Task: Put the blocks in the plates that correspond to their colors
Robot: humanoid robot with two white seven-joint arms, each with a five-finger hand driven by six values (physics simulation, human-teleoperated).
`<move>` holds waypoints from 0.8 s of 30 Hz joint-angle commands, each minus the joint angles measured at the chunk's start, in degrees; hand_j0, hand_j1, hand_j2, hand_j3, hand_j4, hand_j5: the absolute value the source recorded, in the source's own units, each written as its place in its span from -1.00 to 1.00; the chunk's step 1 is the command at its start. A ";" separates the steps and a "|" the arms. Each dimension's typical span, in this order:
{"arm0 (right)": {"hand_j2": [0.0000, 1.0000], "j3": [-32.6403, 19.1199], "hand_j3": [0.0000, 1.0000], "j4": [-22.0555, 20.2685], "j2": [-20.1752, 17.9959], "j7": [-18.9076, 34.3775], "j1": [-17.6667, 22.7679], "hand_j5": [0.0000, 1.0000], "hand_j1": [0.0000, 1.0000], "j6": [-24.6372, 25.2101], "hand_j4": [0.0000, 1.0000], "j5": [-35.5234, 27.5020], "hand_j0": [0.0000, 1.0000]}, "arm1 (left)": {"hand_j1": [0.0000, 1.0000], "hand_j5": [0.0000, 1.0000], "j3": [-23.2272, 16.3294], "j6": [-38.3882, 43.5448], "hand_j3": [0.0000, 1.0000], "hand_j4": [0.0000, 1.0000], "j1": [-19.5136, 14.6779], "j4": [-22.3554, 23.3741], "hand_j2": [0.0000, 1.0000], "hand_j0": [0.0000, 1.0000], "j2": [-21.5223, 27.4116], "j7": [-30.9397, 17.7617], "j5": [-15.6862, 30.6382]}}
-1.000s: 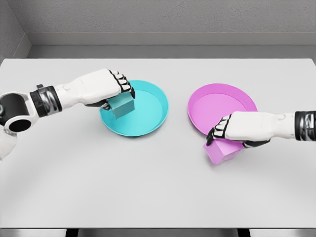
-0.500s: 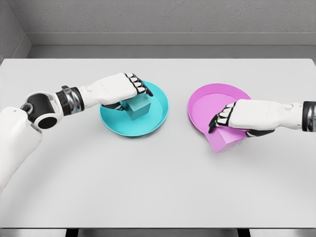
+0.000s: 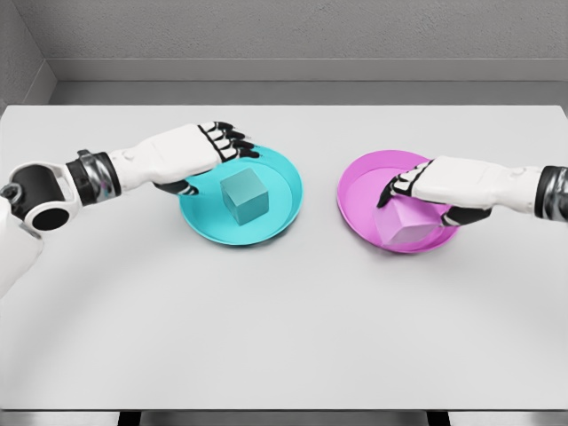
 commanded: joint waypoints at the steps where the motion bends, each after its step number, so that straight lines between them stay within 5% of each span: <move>1: 0.22 -0.07 0.22 1.00 0.17 -0.03 -0.09 0.22 0.22 4.32 0.22 -0.28 0.22 | 1.00 1.00 0.22 0.10 1.00 1.00 0.00 -1.22 1.00 1.00 3.69 0.13 2.79; 5: 0.22 0.10 0.22 1.00 1.66 -0.03 -1.32 0.22 0.22 9.43 0.22 -0.19 0.22 | 1.00 1.00 -0.04 0.10 1.00 1.00 1.49 -3.06 1.00 1.00 10.90 0.13 11.14; 11: 0.22 0.90 0.22 2.49 4.47 -0.03 -2.37 0.22 0.22 12.68 0.22 0.25 0.22 | 1.00 1.00 4.26 0.10 1.00 1.00 9.40 -7.02 1.00 1.00 17.85 0.13 15.80; 24: 0.24 2.65 0.24 8.64 5.53 -0.03 -2.37 0.24 0.24 15.05 0.24 0.43 0.24 | 1.00 1.00 8.22 0.10 1.00 1.00 13.97 -9.83 1.00 1.00 21.80 -0.13 15.80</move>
